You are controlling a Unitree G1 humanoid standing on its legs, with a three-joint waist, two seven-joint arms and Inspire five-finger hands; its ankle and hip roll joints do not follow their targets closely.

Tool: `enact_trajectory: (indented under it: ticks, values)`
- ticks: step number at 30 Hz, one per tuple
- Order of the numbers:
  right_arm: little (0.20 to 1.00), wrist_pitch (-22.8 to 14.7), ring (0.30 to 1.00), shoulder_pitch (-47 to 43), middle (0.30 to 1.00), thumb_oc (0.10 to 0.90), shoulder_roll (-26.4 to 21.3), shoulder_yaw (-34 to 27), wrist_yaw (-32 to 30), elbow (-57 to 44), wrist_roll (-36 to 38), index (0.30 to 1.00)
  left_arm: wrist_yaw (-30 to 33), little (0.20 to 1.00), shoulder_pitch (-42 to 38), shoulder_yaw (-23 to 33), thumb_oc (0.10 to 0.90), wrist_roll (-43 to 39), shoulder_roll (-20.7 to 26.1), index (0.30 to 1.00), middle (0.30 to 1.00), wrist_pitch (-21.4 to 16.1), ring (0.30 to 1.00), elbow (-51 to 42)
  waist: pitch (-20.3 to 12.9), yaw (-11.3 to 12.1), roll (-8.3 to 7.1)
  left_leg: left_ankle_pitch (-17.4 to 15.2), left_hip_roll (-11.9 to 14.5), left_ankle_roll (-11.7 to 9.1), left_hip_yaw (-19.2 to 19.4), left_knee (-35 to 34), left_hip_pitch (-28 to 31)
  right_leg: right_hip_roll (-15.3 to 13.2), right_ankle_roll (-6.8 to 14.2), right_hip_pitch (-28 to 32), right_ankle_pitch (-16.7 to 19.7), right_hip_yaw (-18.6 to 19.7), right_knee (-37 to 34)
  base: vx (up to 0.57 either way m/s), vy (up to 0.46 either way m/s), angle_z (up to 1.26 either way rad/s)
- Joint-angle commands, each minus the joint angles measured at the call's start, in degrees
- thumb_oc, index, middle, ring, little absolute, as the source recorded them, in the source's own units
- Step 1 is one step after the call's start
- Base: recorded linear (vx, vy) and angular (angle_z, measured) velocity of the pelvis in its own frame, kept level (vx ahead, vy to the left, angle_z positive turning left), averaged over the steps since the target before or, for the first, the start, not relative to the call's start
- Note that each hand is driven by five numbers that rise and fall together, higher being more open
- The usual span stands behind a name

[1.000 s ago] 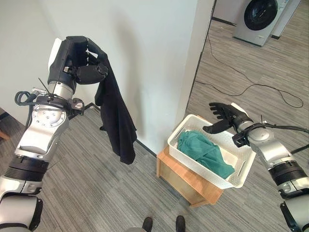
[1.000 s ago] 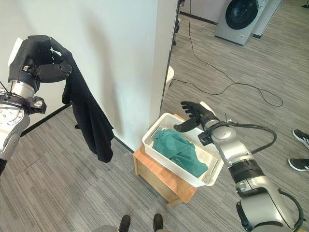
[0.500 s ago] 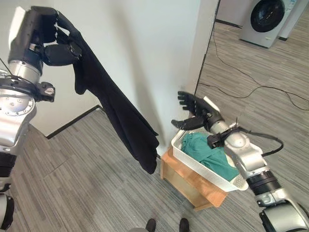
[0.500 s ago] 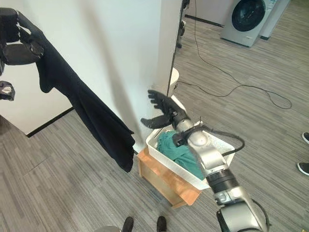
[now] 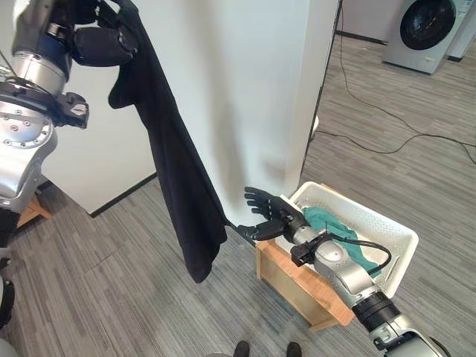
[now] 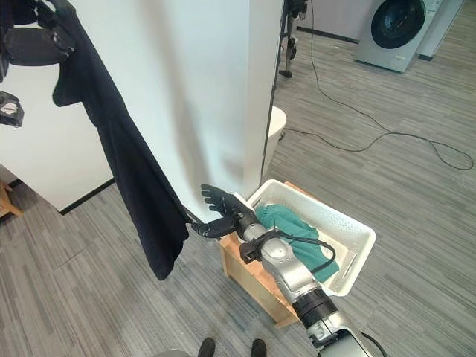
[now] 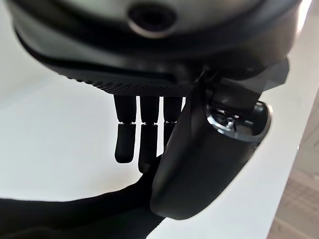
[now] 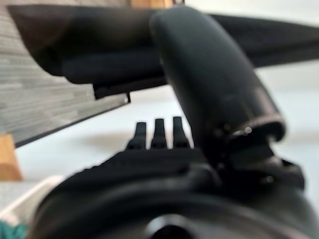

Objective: Pick up bed clothes into laundry basket.

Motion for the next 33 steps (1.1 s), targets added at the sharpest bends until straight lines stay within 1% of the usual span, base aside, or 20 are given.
enact_trajectory:
  ticks: [1, 4, 6, 12, 16, 20, 22, 24, 25, 29, 33]
  values:
    - [0.9, -10.1, 0.9, -9.6, 0.9, 0.8, 3.3, -0.2, -3.1, -2.3, 0.8, 0.9, 4.3, 0.3, -9.7, 0.9, 0.4, -1.5, 1.8, 0.3, 0.3, -7.1, 0.3, 5.0, -9.0, 3.0, 0.6, 0.7, -2.6, 0.3, 1.3, -0.1, -3.1, -2.1, 3.3, 1.5, -0.8, -2.0, 0.5, 0.04, 0.011, 0.0]
    - [0.9, -10.1, 0.9, -11.4, 0.9, 0.8, 3.9, 0.7, -3.4, -2.6, 0.8, 0.9, 4.8, 0.3, -9.6, 1.0, 0.4, -1.3, 0.8, 0.3, 0.3, -7.3, 0.3, 4.3, -9.1, 3.3, 0.87, 0.7, -2.8, 0.3, 1.0, -0.1, -3.3, -2.2, 3.3, 1.5, -0.9, -2.3, 0.4, 0.01, 0.01, 0.07]
    - [0.9, -10.5, 0.9, -13.0, 0.9, 0.8, 5.7, 0.8, -4.0, -2.1, 2.3, 0.9, 5.4, 0.3, -9.5, 0.9, 0.4, -1.1, -0.1, 0.3, 0.3, -7.3, 0.3, 3.7, -9.0, 3.6, 1.15, 0.6, -2.9, 0.3, 0.7, -0.1, -3.3, -2.2, 3.3, 1.6, -1.0, -2.4, 0.3, 0.01, 0.003, 0.04]
    - [0.9, -10.7, 0.9, -14.7, 0.9, 0.8, 8.3, 2.1, -4.6, -1.6, 3.4, 0.9, 6.4, 0.3, -9.6, 0.8, 0.4, 0.0, -0.4, 0.3, 0.3, -7.5, 0.3, 2.3, -9.0, 4.5, 1.8, 0.7, -3.2, 0.3, 0.1, -0.1, -3.7, -2.4, 3.2, 1.5, -1.1, -2.7, 0.2, 0.0, 0.003, 0.03]
    - [0.9, -11.0, 0.9, -15.8, 0.9, 0.8, 9.6, 2.0, -6.1, -1.0, 3.6, 0.9, 7.5, 0.3, -12.1, -0.9, 0.4, 0.3, -0.7, 0.3, 0.3, -7.8, 0.3, 1.5, -8.7, 5.3, 2.39, 1.0, -3.6, 0.2, -1.2, -0.1, -4.8, -2.4, 3.2, 0.9, -1.2, -3.3, 0.2, -0.01, 0.004, 0.17]
    - [0.9, -11.3, 0.9, -16.1, 0.9, 0.8, 10.3, 1.1, -7.6, -0.2, 3.8, 0.9, 8.0, 0.3, -14.3, -2.8, 0.4, 0.7, -0.8, 0.3, 0.3, -7.9, 0.3, 0.7, -8.7, 5.7, 2.59, 1.3, -3.9, 0.2, -2.3, -0.1, -5.4, -2.5, 3.2, 0.6, -1.5, -4.2, 0.2, 0.0, 0.007, 0.22]
    - [0.9, -11.3, 0.9, -16.0, 0.9, 0.8, 10.7, 0.9, -8.0, 0.5, 4.3, 0.9, 8.2, 0.3, -16.7, -5.0, 0.4, 0.9, -1.2, 0.3, 0.3, -7.9, 0.3, 0.7, -8.8, 5.9, 2.74, 1.3, -4.1, 0.3, -2.7, -0.1, -5.5, -2.6, 3.3, 0.8, -1.6, -4.4, 0.2, 0.02, 0.012, 0.1]
    - [0.9, -11.7, 0.9, -15.9, 0.9, 0.8, 12.2, 1.0, -8.4, 1.6, 7.2, 0.9, 8.6, 0.3, -20.3, -7.8, 0.4, 1.3, -1.8, 0.3, 0.3, -7.9, 0.3, 0.3, -8.9, 6.0, 3.4, 1.3, -4.4, 0.4, -3.3, -0.1, -5.6, -2.7, 3.3, 0.8, -1.6, -4.6, 0.2, 0.01, 0.033, 0.2]
    - [0.9, -11.7, 0.9, -16.0, 0.9, 0.8, 12.3, 0.8, -8.4, 1.6, 7.2, 0.9, 8.6, 0.3, -20.9, -8.3, 0.4, 1.3, -1.9, 0.3, 0.3, -8.0, 0.3, 0.5, -8.9, 6.0, 3.22, 1.3, -4.4, 0.4, -3.3, -0.1, -5.6, -2.7, 3.3, 0.9, -1.6, -4.7, 0.2, 0.01, 0.032, 0.17]
    - [0.9, -11.0, 0.9, -16.7, 0.9, 0.8, 11.9, 2.8, -8.3, 1.6, 4.3, 0.9, 9.1, 0.3, -26.3, -12.1, 0.4, 1.7, -2.5, 0.3, 0.3, -8.1, 0.3, 0.6, -9.4, 6.0, 3.72, 1.3, -4.7, 0.5, -3.7, -0.1, -5.4, -3.2, 3.4, 1.2, -1.6, -4.9, 0.2, 0.02, 0.029, 0.05]
    - [0.9, -10.6, 0.9, -16.9, 0.9, 0.8, 11.5, 3.5, -8.3, 1.4, 2.8, 0.9, 9.3, 0.3, -27.3, -12.4, 0.4, 1.7, -2.6, 0.3, 0.3, -8.1, 0.3, 1.0, -9.6, 5.8, 4.01, 1.1, -4.8, 0.5, -3.4, -0.1, -5.3, -3.3, 3.5, 1.1, -1.6, -4.7, 0.2, 0.01, 0.015, 0.01]
